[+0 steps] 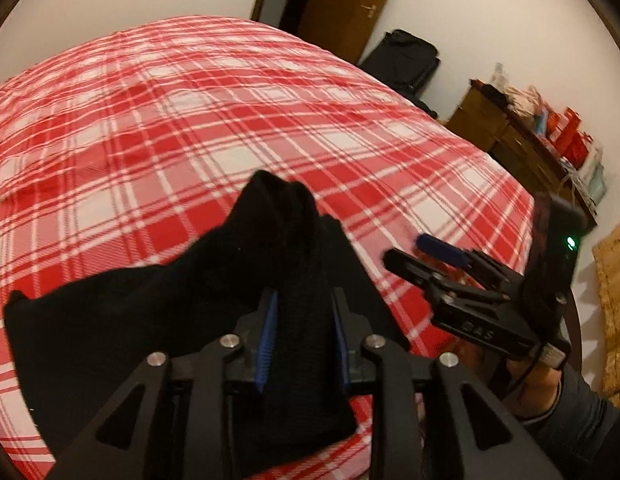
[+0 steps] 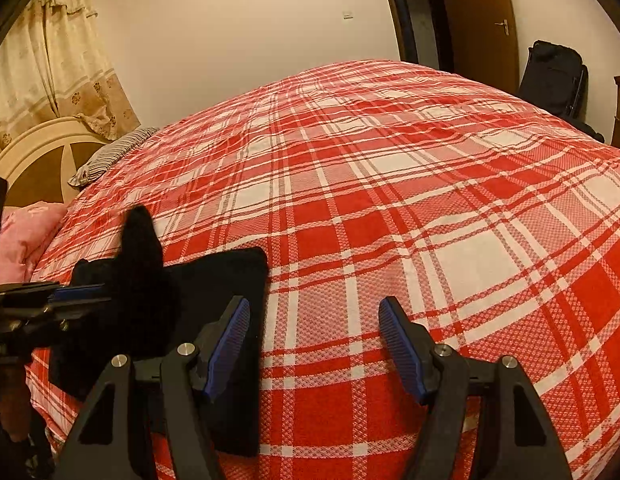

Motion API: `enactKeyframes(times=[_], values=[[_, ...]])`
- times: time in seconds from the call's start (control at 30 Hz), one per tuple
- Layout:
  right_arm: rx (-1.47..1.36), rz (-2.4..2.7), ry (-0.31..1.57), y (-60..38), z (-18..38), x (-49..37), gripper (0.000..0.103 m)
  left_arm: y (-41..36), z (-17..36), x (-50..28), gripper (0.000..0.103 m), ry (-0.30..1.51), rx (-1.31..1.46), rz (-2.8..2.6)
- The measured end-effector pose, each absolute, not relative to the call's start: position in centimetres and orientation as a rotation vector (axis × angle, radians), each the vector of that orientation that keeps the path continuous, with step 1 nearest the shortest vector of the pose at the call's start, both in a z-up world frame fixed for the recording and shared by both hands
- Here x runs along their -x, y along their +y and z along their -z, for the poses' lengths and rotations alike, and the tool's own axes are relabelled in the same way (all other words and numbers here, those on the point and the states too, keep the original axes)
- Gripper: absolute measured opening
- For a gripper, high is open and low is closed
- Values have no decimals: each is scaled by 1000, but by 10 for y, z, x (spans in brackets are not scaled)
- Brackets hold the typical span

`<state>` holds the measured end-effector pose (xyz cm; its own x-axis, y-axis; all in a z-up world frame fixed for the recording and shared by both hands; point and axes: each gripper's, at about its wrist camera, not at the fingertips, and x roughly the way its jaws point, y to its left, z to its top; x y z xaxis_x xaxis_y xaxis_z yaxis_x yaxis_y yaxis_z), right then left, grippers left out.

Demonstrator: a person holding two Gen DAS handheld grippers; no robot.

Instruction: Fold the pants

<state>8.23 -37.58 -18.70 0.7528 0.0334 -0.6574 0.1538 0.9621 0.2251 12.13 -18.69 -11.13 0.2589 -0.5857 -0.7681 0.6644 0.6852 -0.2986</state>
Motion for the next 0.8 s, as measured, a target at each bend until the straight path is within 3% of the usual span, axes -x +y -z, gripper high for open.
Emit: enactKeyframes(times=[0.07, 0.17, 0.33, 0.7, 0.73, 0.77, 0.8], values=[[-283, 55, 708, -376, 186, -80, 69, -186, 107, -114, 39, 970, -105, 852], [-302, 12, 695, -373, 182, -77, 69, -178, 99, -105, 39, 931, -122, 867], [-371, -155, 671, -357, 171, -71, 69, -144, 98, -107, 56, 873, -113, 773], [-451, -216, 843, -323, 177, -102, 67, -73, 134, -138, 56, 906, -27, 538], [-440, -222, 864, -318, 179, -103, 65, -71, 136, -137, 56, 901, -32, 527], [-420, -215, 884, -314, 182, -104, 52, -70, 138, -136, 56, 894, -39, 521], [-402, -210, 903, -311, 185, -105, 30, -68, 140, -136, 58, 892, -43, 518]])
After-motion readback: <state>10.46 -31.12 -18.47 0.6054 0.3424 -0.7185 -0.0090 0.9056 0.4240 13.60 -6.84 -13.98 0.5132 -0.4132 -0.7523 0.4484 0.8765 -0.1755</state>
